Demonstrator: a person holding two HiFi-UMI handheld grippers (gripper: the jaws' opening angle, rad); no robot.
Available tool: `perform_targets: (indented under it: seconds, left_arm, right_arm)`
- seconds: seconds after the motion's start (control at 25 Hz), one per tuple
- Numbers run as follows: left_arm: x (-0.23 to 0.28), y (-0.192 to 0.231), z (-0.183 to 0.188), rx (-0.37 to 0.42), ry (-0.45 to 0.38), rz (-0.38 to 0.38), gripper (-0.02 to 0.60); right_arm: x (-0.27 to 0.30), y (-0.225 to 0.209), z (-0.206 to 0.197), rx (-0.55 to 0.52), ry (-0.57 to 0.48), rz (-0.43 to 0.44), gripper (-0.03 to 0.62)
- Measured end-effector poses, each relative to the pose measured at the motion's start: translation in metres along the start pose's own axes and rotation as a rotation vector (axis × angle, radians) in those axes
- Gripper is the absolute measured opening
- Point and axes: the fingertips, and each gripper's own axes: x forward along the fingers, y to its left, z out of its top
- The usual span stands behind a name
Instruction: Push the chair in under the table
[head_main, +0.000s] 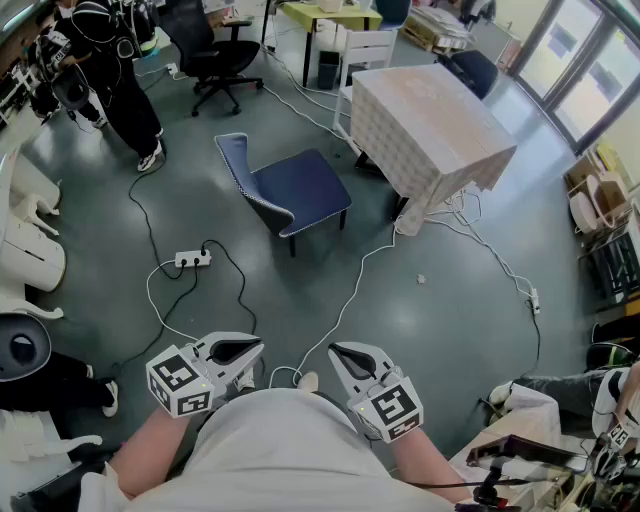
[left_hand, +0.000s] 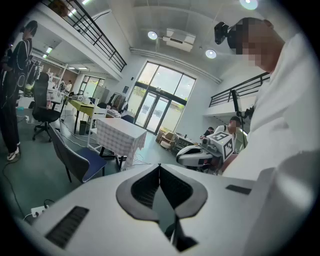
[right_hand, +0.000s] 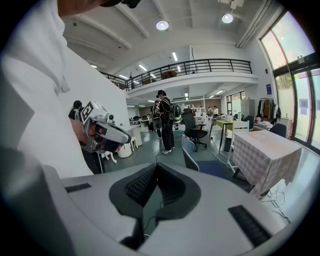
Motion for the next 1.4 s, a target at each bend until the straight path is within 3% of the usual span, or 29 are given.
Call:
perform_targets:
  seconds: [0.36,0.6,0.8,0.96,1.16,1.4]
  left_arm:
    - [-0.003,0.011,0.002,-0.032,-0.029,0.063,0.011]
    - [-0.009,0.026,0.001,-0.066,-0.054,0.170,0.014]
    - [-0.002,0.076,0.009,-0.163,-0.062,0.239,0.109]
    - [0.017,0.144,0.031,-0.199,-0.063,0.286,0.142]
    - [0.045,0.265,0.061,-0.291,-0.074,0.356,0.198]
    - [0.081,0.427,0.098,-0.441,-0.049,0.483,0.246]
  right_arm:
    - [0.010,0.001,0.005,-0.023,-0.017,0.043,0.012]
    - [0.008,-0.011,-0.002,-0.024,-0.022,0.058,0.014]
    - [0.022,-0.037,-0.002,-0.012,-0.004,0.028,0.019]
    - [0.039,-0.073,0.007,0.008,-0.007,-0.044,0.127]
    - [0.065,-0.128,0.022,0.041,0.024,-0.139,0.135]
    - [0.113,-0.189,0.069,0.061,0.053,-0.236,0.135]
